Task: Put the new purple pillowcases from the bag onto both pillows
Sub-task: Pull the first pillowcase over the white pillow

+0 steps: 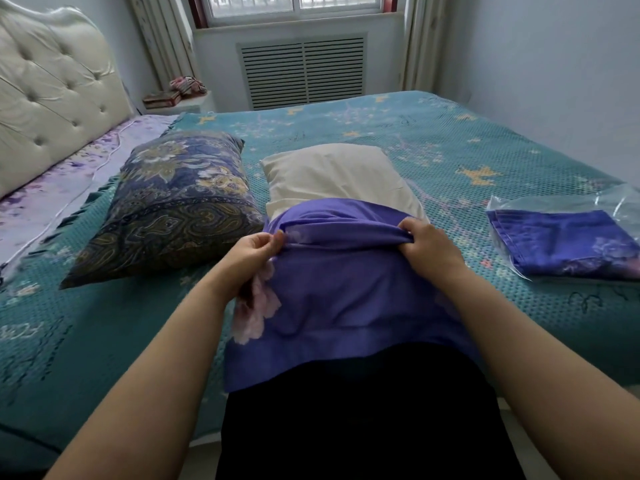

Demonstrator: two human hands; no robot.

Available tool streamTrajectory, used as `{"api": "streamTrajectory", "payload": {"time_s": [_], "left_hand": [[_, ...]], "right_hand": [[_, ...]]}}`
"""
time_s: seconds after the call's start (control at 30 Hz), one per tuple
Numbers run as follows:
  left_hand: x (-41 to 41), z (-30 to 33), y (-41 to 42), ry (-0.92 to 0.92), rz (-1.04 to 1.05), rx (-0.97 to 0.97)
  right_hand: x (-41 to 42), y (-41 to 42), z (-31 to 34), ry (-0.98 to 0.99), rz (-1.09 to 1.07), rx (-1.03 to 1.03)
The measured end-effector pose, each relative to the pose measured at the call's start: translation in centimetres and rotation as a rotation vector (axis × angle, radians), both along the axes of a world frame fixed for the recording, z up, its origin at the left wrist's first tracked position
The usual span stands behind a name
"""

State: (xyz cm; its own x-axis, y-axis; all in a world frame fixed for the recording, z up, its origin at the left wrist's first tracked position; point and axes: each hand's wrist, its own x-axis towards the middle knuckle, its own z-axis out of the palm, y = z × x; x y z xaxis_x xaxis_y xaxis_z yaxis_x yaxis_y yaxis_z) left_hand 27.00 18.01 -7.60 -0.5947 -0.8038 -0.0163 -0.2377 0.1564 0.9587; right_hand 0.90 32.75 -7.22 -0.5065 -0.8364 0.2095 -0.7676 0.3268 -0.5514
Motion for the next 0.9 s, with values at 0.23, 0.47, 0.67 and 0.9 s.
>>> {"api": "streamTrajectory", "payload": {"time_s": [0.23, 0.47, 0.67, 0.9], "left_hand": [[-0.5, -0.7, -1.2, -0.092, 0.145, -0.501], [-3.0, -1.7, -1.8, -0.109, 0.053, -0.188], [-2.8, -1.7, -2.8, -0.356, 0.177, -0.415], [-4.2, -1.9, -3.1, -0.258, 0.336, -0.274]], "right_hand": [[-1.9, 0.8, -0.1, -0.195, 0.294, 0.219], [-1.5, -0.6, 0.1, -0.340, 0.154, 0.012], [-3.2, -0.1, -0.7, -0.363, 0.108, 0.232], [-3.3, 1.5, -1.4, -0.356, 0.029, 0.124]]}}
